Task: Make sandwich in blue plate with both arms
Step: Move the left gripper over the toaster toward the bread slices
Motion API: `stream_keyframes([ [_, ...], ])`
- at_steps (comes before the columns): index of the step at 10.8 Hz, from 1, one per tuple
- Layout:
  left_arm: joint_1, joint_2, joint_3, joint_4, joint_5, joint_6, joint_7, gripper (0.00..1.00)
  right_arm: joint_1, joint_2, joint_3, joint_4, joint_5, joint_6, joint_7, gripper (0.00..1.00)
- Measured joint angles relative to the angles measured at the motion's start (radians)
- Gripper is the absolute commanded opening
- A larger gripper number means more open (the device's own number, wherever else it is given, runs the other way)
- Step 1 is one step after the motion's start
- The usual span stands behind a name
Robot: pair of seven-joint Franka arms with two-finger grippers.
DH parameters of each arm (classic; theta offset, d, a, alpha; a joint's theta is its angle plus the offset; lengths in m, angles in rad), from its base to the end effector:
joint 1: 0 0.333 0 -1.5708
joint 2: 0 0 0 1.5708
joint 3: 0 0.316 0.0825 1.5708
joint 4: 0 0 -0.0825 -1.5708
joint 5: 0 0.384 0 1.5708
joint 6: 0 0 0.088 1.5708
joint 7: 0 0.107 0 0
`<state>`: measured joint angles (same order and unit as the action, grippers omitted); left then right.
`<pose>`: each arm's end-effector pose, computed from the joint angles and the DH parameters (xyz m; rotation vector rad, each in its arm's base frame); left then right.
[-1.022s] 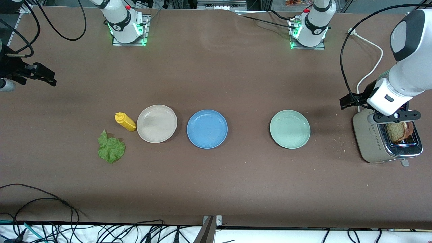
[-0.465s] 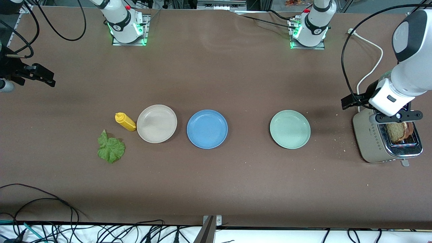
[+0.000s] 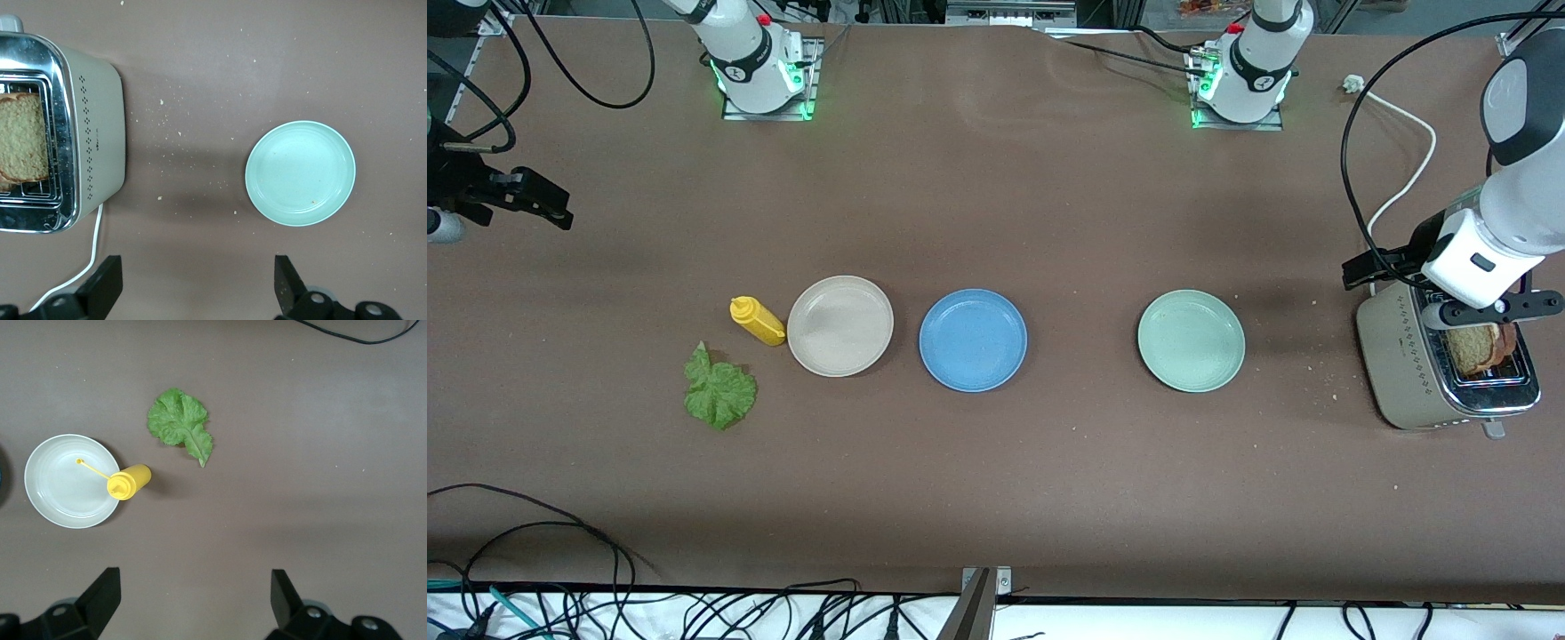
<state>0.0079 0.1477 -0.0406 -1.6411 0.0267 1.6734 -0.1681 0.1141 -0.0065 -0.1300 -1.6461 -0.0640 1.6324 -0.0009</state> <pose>0.5957 -0.0155 0.5146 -3.0982 -0.2036 0.1751 0.5563 -0.0156 0.5980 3.0786 -0.0167 -0.0120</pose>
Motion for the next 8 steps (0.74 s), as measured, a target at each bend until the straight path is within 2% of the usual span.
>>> stream_keyframes([
  [8,0.033,0.0,0.001,0.0,0.0,-0.018,0.0,1.0,0.0,0.0,0.0,0.001,-0.001,0.0,0.0,1.0],
])
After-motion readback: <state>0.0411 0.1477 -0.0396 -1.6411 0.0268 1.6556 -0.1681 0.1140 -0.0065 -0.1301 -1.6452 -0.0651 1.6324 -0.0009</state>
